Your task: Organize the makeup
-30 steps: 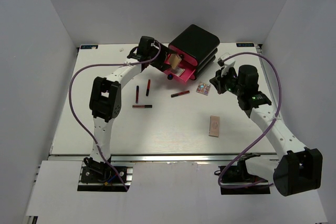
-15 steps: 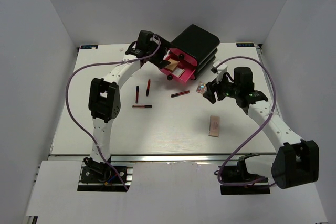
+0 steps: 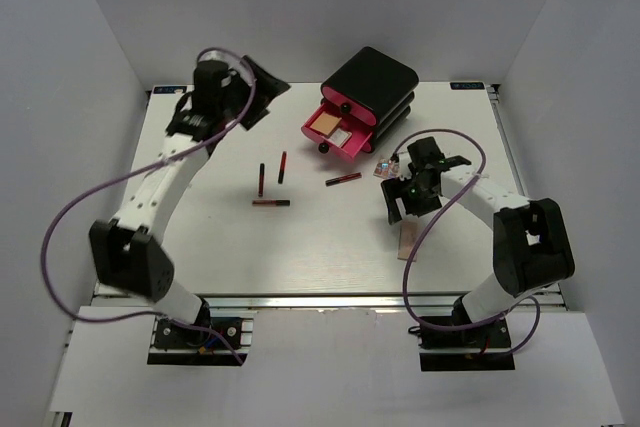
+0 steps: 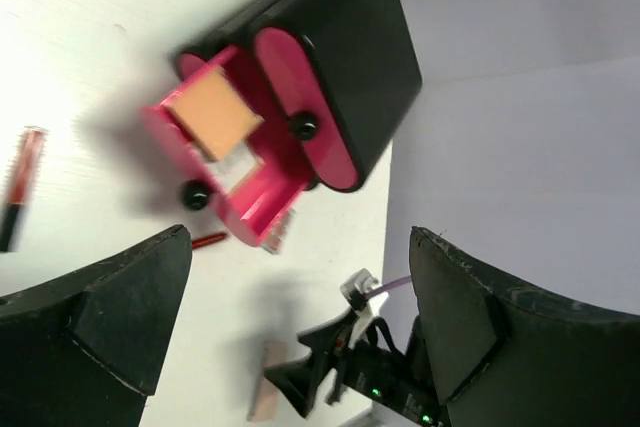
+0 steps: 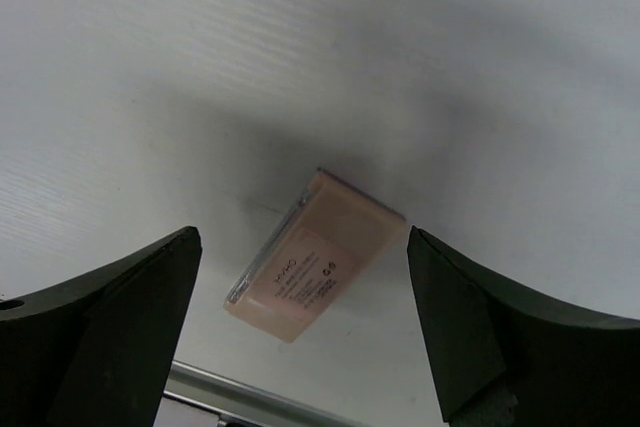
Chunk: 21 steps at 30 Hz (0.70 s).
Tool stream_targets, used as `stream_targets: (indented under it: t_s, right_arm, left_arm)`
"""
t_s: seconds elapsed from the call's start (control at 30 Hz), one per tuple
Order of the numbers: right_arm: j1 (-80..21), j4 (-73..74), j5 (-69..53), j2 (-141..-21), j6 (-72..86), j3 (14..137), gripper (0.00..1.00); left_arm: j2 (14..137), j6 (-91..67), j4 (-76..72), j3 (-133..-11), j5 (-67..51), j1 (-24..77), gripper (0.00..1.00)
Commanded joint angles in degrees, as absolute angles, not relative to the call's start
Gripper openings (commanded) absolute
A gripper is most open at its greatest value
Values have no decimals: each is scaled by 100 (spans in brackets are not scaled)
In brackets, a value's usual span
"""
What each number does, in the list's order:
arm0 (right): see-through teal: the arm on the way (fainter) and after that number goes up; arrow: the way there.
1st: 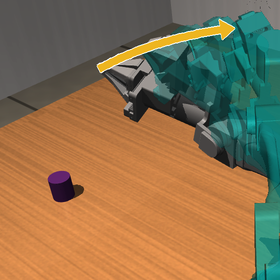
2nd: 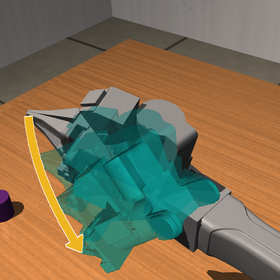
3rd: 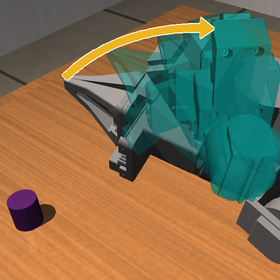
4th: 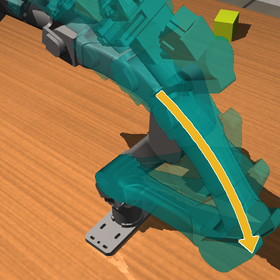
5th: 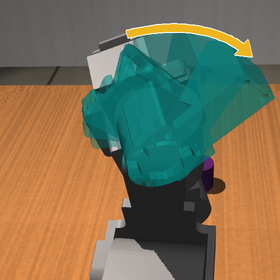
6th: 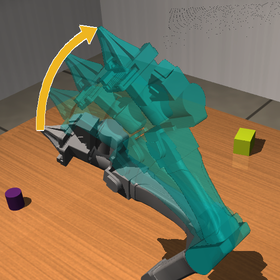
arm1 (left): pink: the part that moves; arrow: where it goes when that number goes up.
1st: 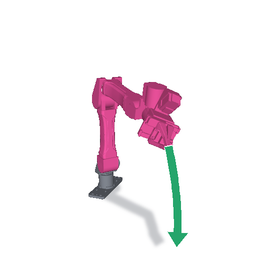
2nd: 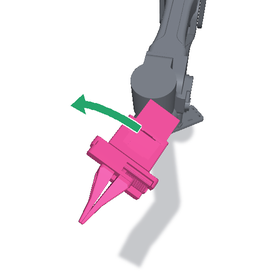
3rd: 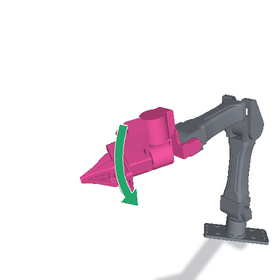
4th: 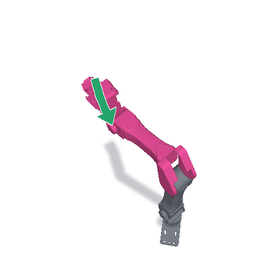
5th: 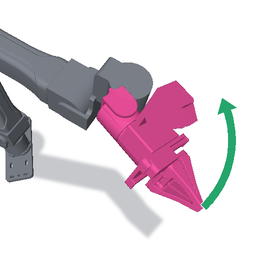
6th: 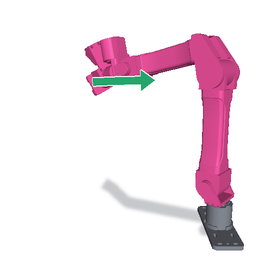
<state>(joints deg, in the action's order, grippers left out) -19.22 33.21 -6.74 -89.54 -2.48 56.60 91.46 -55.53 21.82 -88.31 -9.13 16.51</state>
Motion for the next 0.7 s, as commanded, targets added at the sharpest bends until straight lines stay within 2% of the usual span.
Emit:
stream_targets:
  t_s: [0.0, 0.23, 0.67]
  right_arm:
    - [-2170, 4016, 148, -8807, 473, 5889, 89]
    - [-2347, 4149, 413, -8991, 1081, 5371, 87]
    - [-2347, 3639, 325, -9474, 1222, 5125, 74]
  left_arm:
    - [8152, -5247, 2031, -7529, -651, 1363, 98]
    - [6945, -5502, 1915, -6162, -414, 1107, 98]
    - [6557, -5370, 2233, -5969, -299, 1107, 98]
